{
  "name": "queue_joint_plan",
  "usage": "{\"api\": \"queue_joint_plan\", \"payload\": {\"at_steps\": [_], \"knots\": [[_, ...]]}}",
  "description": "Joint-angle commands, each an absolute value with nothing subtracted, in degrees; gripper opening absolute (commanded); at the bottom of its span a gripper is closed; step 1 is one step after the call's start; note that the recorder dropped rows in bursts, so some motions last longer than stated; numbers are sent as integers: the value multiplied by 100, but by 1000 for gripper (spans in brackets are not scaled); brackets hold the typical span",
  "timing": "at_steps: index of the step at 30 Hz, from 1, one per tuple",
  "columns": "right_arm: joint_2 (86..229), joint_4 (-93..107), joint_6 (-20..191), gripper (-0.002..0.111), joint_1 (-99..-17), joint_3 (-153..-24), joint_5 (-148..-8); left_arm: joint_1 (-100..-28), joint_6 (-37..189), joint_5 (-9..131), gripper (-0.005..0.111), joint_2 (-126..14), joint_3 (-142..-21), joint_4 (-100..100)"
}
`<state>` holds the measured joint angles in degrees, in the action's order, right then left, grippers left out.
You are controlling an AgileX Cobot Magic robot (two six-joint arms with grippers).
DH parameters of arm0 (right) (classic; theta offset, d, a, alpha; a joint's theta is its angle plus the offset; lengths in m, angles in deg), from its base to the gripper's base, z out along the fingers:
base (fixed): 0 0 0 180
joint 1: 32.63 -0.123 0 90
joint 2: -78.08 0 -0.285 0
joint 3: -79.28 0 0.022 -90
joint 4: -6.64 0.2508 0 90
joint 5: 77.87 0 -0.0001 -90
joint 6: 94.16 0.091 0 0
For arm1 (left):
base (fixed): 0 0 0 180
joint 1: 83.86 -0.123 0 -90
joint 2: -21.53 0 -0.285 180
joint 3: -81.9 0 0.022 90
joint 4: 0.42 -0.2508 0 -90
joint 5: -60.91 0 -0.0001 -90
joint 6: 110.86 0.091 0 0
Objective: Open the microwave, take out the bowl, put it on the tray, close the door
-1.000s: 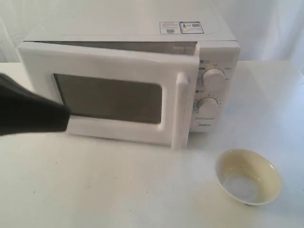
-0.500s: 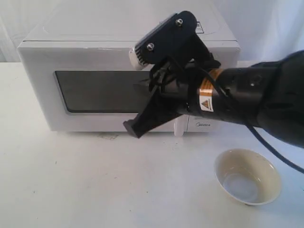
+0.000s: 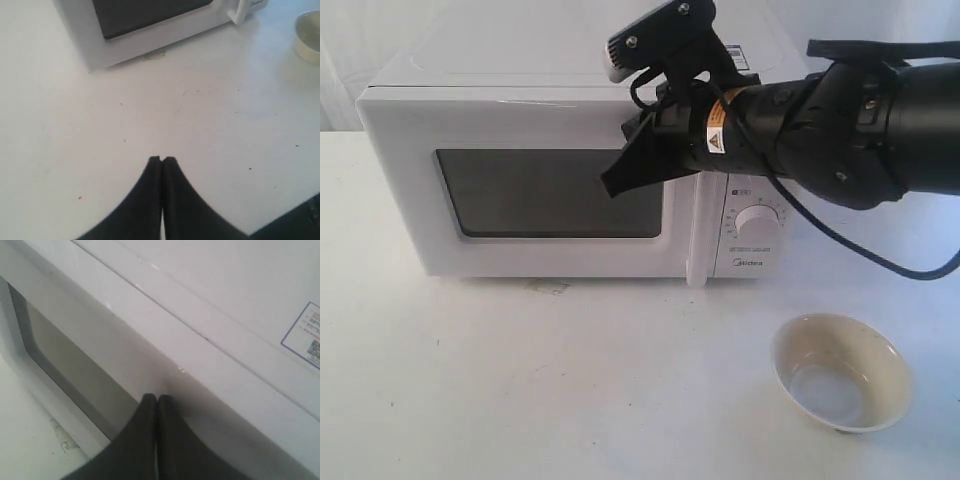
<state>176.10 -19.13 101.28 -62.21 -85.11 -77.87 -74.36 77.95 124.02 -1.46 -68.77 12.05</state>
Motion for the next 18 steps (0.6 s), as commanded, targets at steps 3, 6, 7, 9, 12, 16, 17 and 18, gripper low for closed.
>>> {"api": "queue_joint_plan", "payload": {"at_steps": [3, 6, 7, 9, 12, 16, 17, 18], "knots": [[17612, -1941, 10083, 0, -5907, -8572, -7706, -7401, 7685, 12543, 0, -97, -6847, 961], [17303, -1930, 10083, 0, -6200, -8507, -7140, -7401, 7436, 12533, 0, -97, -6847, 500], [17165, -1930, 10083, 0, -6334, -8471, -6841, -7401, 7319, 12518, 0, -97, -6847, 440], [16764, -1861, 10129, 0, -6696, -8289, -6263, -7401, 7195, 12475, 0, -97, -6824, 400], [16360, -1861, 10168, 0, -6991, -8035, -6522, -7401, 7195, 12468, 0, -97, -6824, 269], [16032, -1861, 10168, 0, -7141, -8001, -7683, -7401, 7195, 12496, 0, -97, -6697, -42], [15997, -1861, 10168, 0, -7141, -8001, -7999, -7401, 7195, 12496, 0, -97, -6649, -90], [15981, -1861, 10168, 0, -7141, -8001, -8248, -7401, 7195, 12496, 0, -97, -6587, -106]]}}
